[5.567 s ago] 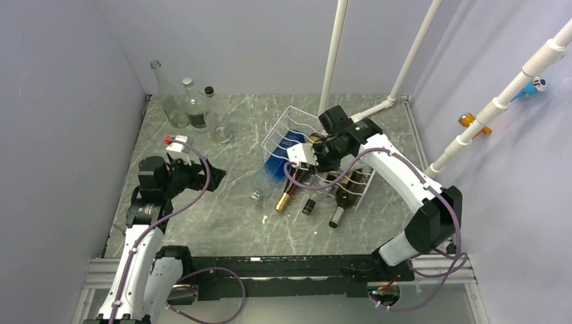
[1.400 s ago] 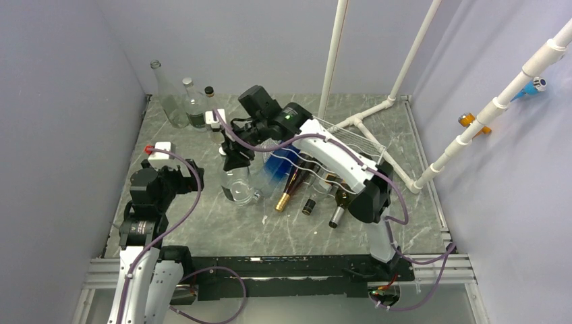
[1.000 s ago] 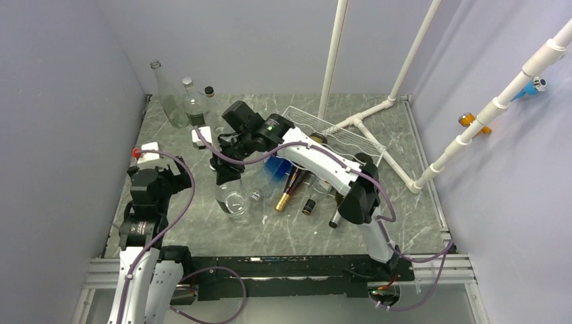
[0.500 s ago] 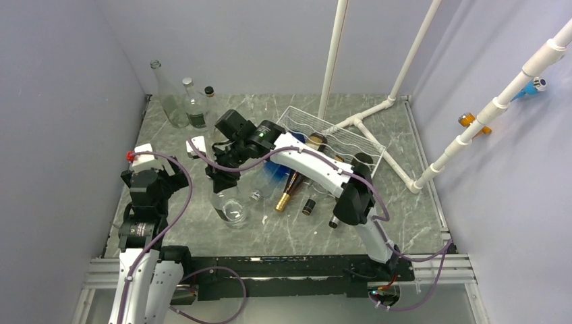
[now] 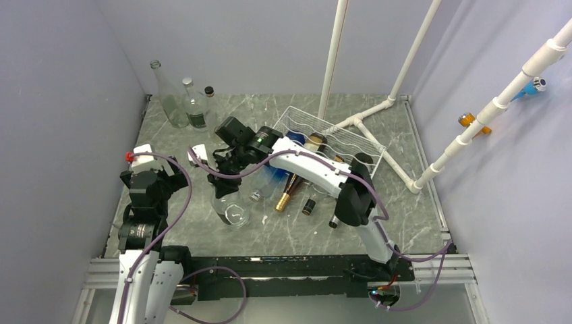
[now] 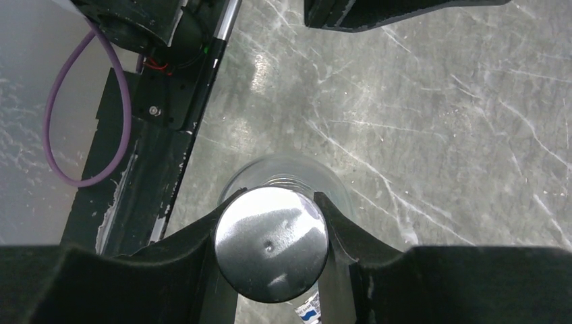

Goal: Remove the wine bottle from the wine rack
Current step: Place the wine bottle at the center of the board, then pick up the wine bottle from the center of the board.

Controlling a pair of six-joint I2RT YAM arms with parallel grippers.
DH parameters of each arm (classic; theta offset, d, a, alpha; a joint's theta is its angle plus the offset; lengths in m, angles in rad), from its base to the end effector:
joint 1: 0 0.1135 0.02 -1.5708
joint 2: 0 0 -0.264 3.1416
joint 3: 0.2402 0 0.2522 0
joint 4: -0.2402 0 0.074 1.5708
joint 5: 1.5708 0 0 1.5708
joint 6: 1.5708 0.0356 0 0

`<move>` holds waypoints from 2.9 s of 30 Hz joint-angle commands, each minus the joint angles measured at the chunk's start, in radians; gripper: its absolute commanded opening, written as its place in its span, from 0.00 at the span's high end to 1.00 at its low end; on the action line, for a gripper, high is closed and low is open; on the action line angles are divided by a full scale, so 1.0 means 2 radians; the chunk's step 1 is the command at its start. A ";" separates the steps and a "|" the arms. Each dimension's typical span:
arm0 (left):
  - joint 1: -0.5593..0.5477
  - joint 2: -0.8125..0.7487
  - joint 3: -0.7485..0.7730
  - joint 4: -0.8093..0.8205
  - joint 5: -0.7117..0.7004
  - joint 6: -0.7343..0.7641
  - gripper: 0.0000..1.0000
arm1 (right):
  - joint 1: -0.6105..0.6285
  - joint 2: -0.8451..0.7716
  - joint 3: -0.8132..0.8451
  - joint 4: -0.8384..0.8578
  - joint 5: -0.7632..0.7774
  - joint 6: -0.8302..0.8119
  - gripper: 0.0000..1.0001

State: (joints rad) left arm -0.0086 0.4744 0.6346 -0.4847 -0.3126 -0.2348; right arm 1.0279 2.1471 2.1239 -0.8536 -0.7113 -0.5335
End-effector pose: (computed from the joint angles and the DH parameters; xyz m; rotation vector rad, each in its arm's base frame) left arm 0.1197 0.0099 0.2980 -0.4213 1.8333 0.1293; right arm 0.2254 0.4185 0.3115 -1.9393 1.4945 1.0887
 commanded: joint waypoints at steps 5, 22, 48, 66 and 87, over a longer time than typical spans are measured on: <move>0.003 -0.006 0.013 0.008 0.016 -0.002 0.00 | 0.007 -0.055 -0.008 -0.005 -0.035 -0.053 0.33; 0.003 -0.003 0.010 0.023 0.129 0.025 0.00 | 0.006 -0.114 -0.016 -0.099 -0.027 -0.151 0.06; 0.003 -0.002 0.010 0.026 0.237 0.021 0.00 | -0.015 -0.152 -0.077 -0.063 0.007 -0.126 0.04; 0.003 -0.006 0.064 0.023 0.389 -0.006 0.00 | -0.076 -0.201 -0.130 -0.057 -0.035 -0.131 0.04; 0.003 0.023 0.150 -0.039 0.454 -0.082 0.00 | -0.236 -0.351 -0.380 0.078 -0.156 -0.020 0.00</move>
State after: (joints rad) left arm -0.0078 0.5194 0.8959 -0.5350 0.6075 -0.3729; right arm 0.6617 1.5234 1.4277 -0.8768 -0.9085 -0.7517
